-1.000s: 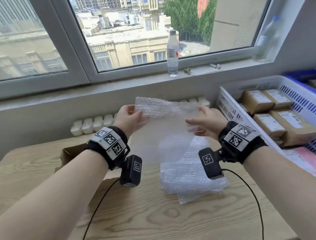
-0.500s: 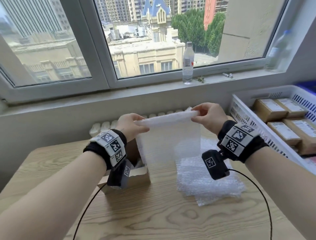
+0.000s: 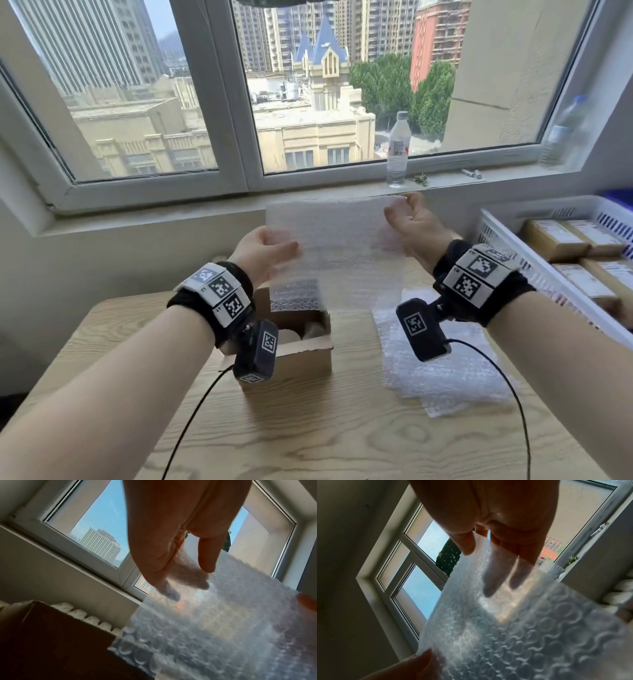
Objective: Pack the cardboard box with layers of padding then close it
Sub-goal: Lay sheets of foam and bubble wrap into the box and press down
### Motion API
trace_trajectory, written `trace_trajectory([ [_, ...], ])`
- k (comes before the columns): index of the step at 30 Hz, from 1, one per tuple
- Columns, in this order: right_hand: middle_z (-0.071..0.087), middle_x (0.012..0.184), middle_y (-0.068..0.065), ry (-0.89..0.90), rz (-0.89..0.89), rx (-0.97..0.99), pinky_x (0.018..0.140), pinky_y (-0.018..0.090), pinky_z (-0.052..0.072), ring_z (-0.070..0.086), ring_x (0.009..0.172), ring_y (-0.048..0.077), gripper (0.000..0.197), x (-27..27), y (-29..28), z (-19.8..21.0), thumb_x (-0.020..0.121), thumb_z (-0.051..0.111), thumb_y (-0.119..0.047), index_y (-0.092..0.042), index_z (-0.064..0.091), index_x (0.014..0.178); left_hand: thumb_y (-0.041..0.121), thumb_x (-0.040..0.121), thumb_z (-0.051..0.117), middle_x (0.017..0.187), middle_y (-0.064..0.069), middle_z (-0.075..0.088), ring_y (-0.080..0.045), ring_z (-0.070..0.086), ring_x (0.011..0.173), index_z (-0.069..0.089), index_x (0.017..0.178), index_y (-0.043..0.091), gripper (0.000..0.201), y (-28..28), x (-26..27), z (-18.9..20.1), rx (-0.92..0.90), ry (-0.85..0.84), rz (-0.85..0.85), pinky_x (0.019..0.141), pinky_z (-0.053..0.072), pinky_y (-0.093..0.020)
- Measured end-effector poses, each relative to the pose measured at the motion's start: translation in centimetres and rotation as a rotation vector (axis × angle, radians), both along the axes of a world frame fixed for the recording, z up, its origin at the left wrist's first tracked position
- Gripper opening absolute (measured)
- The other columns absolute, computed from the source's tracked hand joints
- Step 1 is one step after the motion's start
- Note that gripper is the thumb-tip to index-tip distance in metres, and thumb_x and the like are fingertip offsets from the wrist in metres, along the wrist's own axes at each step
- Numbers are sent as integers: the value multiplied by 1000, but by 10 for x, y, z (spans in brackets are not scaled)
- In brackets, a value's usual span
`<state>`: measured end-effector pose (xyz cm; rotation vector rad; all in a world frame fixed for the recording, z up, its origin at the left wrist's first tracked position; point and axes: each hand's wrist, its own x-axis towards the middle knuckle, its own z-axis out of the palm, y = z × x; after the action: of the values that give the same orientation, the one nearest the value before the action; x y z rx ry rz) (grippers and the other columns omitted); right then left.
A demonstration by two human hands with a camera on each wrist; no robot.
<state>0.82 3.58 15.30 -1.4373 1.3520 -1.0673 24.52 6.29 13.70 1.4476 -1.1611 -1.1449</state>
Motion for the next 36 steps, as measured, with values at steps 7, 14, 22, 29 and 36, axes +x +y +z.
trace_trajectory([
  [7, 70, 93, 17, -25, 32, -1, 89, 49, 54, 69, 91, 34, 62, 34, 23, -4, 84, 67, -10, -23, 32, 134, 30, 77, 75, 121, -11, 62, -24, 67, 102, 37, 137, 10, 74, 19, 37, 1, 29, -49, 165, 93, 53, -45],
  [14, 63, 88, 3, 78, 52, -125, 55, 7, 46, 59, 69, 12, 23, 73, 50, -4, 91, 58, -11, -5, 63, 112, 18, 92, 58, 97, -5, 67, -8, 68, 73, 57, 95, 26, 9, 45, 75, -8, -30, -119, 165, 58, 53, -23],
  [22, 60, 95, 0, 473, 106, -73, 64, 17, 44, 54, 81, 12, 35, 99, 62, -15, 79, 71, -13, -14, 63, 114, 19, 79, 73, 109, -4, 65, -11, 57, 89, 64, 113, 18, 35, 74, 99, -17, -67, -523, 79, 81, 45, -21],
  [29, 50, 105, 3, 311, -54, 5, 84, 31, 43, 52, 99, 20, 46, 108, 58, -32, 85, 64, -35, -7, 53, 119, 37, 90, 59, 133, -9, 55, -24, 52, 122, 50, 132, 10, 51, 70, 102, -29, -2, -538, 124, 100, 38, -31],
  [36, 48, 86, -4, 234, -35, -1, 58, 17, 50, 50, 63, 9, 59, 120, 44, -54, 84, 61, -1, -17, 34, 134, 30, 92, 57, 134, -11, 52, -27, 50, 121, 46, 133, 8, 48, 49, 97, -46, 72, -539, 231, 91, 39, -28],
])
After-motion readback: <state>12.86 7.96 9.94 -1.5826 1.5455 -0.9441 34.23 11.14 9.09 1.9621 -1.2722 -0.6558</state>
